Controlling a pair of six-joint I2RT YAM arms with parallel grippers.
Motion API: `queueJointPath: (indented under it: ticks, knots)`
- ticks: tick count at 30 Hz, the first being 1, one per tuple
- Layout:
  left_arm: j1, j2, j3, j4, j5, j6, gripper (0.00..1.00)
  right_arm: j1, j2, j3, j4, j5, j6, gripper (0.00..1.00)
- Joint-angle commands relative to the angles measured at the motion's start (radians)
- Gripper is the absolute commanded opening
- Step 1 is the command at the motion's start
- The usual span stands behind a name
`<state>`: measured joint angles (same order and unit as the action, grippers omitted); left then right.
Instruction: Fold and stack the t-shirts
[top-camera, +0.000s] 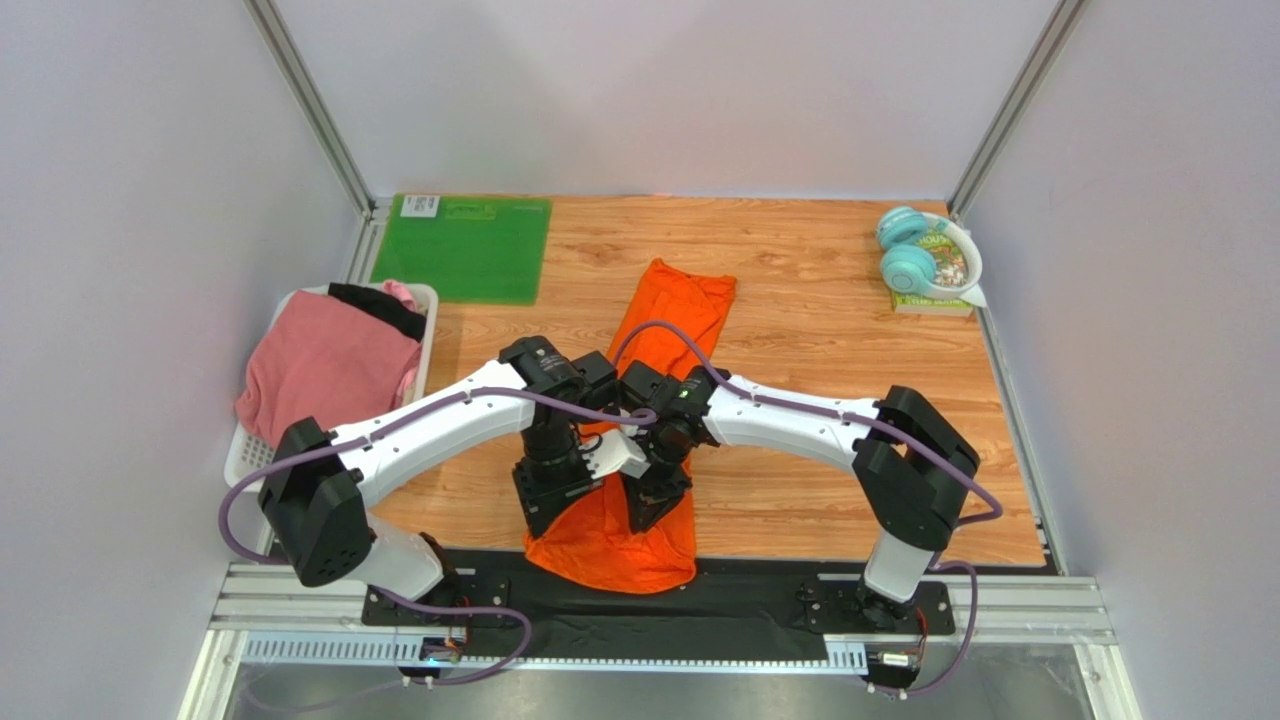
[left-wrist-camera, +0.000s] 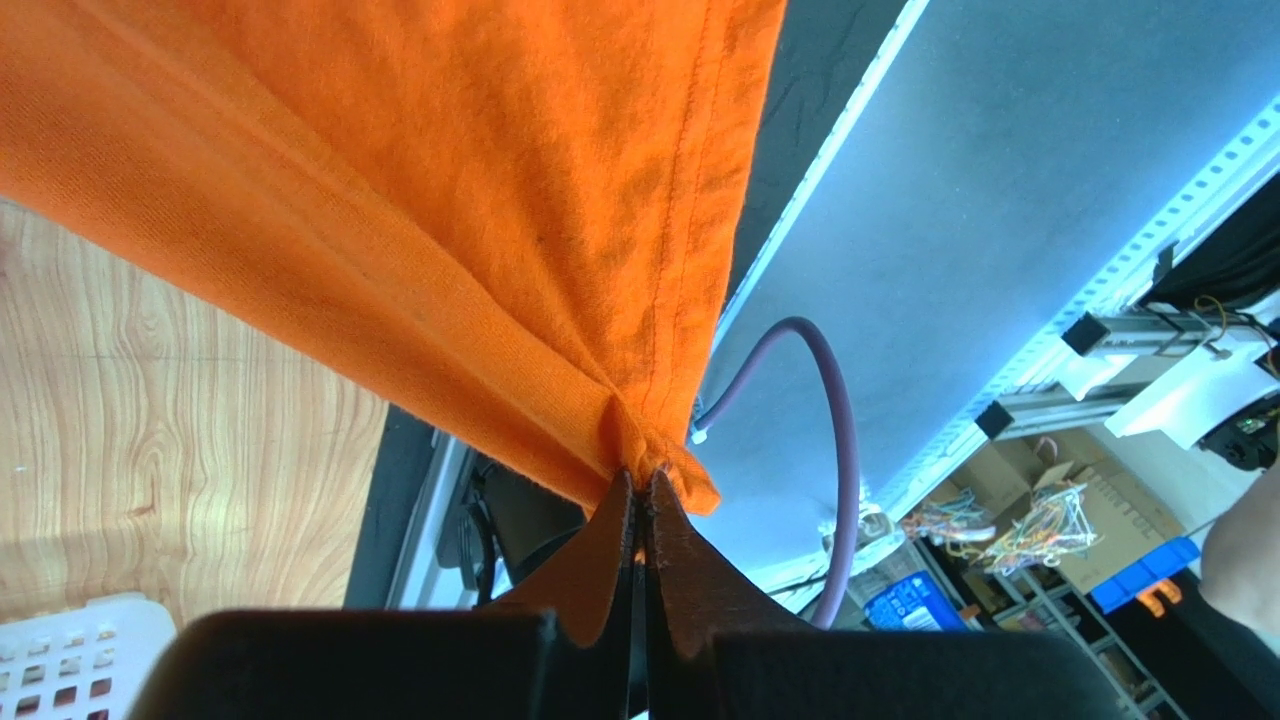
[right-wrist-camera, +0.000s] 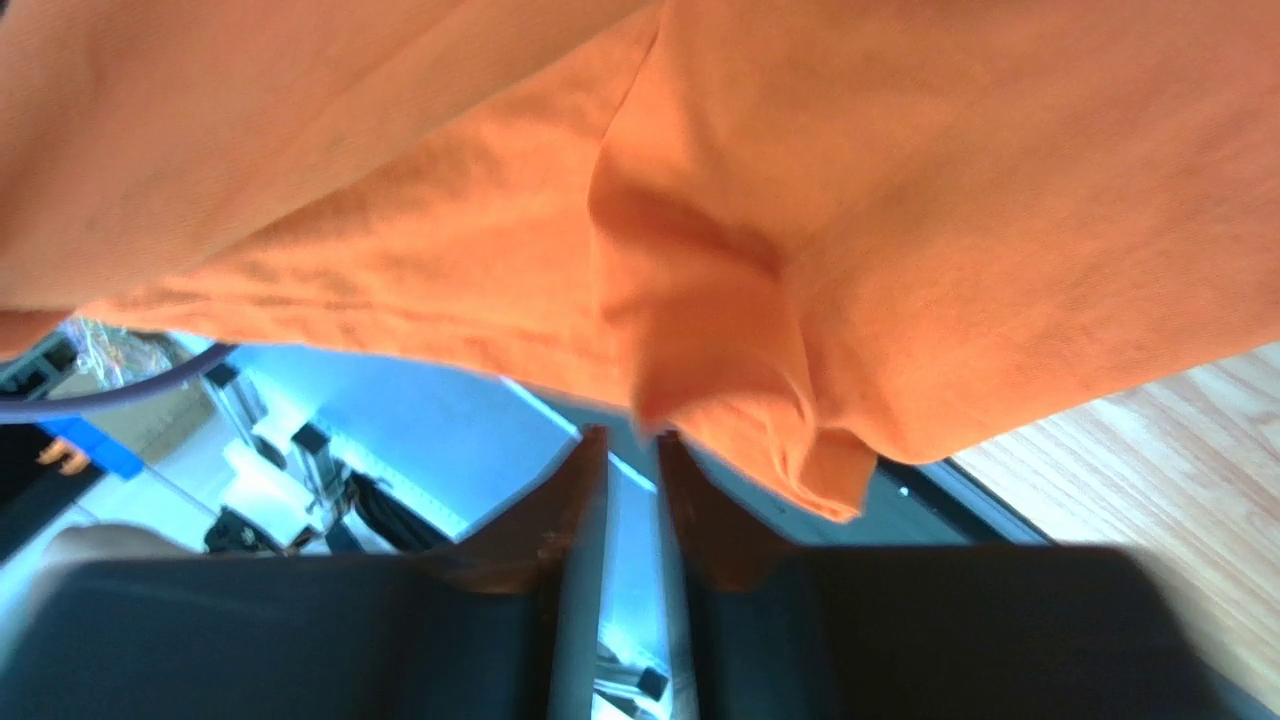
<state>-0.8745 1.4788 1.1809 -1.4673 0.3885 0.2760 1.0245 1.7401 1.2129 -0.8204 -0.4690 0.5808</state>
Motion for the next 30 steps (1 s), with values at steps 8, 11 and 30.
queueJointPath:
  ticks: [8, 11, 30]
  knots:
    - [0.005, 0.117, 0.079, 0.435, 0.047, -0.031, 0.01, 0.076, -0.184, 0.055, -0.011, 0.211, -0.003, 0.48]
    - [0.005, 0.106, 0.074, 0.433, 0.053, -0.034, 0.01, -0.166, -0.254, 0.002, 0.007, 0.297, 0.013, 0.41]
    - [0.005, 0.023, -0.001, 0.518, 0.092, -0.084, 0.00, -0.661, 0.671, 0.886, -0.042, -0.050, 0.004, 0.31]
